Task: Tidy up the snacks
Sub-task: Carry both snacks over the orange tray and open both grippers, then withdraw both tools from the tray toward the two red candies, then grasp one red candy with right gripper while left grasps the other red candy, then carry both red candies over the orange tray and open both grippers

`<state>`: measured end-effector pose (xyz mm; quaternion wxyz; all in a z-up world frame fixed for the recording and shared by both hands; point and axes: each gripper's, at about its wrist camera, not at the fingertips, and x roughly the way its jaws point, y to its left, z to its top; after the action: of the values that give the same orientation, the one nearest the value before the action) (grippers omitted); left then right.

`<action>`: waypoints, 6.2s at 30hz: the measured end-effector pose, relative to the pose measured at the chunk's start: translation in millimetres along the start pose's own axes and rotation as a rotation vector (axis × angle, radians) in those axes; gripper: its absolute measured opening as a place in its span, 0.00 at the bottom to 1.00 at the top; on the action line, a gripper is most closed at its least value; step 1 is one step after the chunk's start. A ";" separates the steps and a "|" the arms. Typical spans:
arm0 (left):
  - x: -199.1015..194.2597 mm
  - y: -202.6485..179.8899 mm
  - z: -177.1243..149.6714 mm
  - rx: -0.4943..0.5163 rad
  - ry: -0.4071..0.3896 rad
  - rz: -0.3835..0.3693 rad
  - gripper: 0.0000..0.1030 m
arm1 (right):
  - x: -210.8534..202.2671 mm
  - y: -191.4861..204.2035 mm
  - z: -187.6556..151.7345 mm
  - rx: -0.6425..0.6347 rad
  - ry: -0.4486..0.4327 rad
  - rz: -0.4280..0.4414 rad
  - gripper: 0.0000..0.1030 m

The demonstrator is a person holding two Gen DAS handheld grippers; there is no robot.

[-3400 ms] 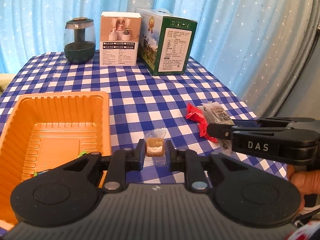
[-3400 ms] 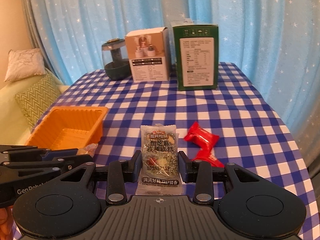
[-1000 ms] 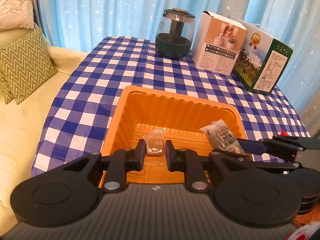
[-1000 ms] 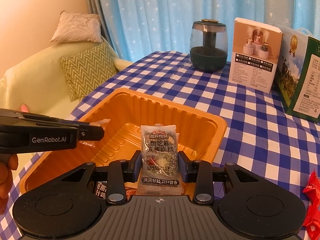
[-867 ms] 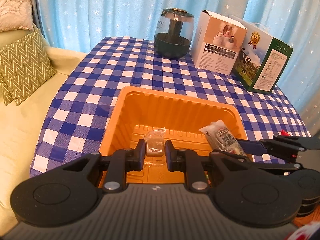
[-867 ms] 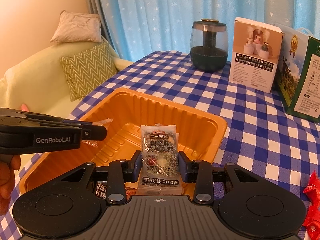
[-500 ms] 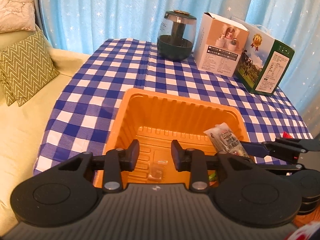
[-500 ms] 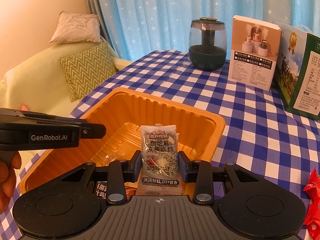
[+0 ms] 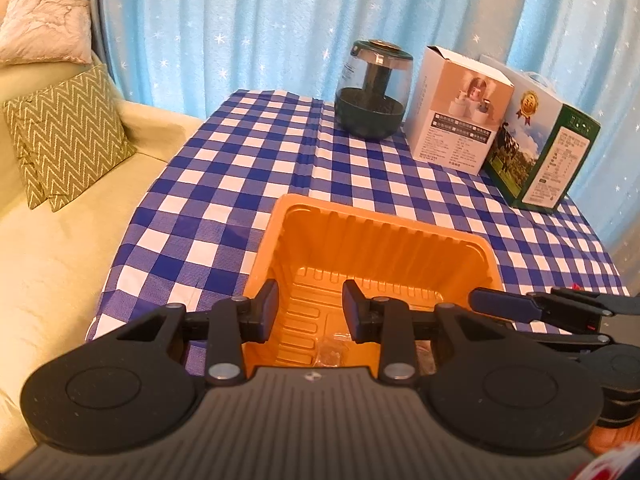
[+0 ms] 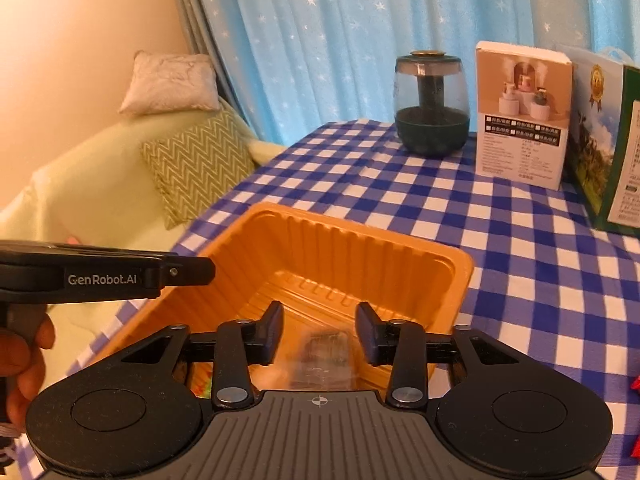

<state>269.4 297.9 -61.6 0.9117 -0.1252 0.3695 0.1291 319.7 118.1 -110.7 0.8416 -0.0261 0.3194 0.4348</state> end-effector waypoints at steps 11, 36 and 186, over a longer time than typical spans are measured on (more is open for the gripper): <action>-1.5 -9.0 0.2 0.010 -0.002 -0.017 0.31 | -12.3 -11.3 0.6 0.015 -0.013 -0.054 0.56; -21.6 -115.9 -9.2 0.172 -0.044 -0.198 0.49 | -114.2 -78.8 -25.0 0.049 -0.095 -0.292 0.56; -11.5 -280.1 -135.2 0.395 0.188 -0.275 0.22 | -218.6 -166.7 -123.6 0.332 0.075 -0.411 0.28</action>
<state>266.6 -9.5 -110.3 0.8890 -0.0054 0.4503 -0.0832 289.5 -181.5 -125.5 0.8925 0.0317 0.4053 0.1952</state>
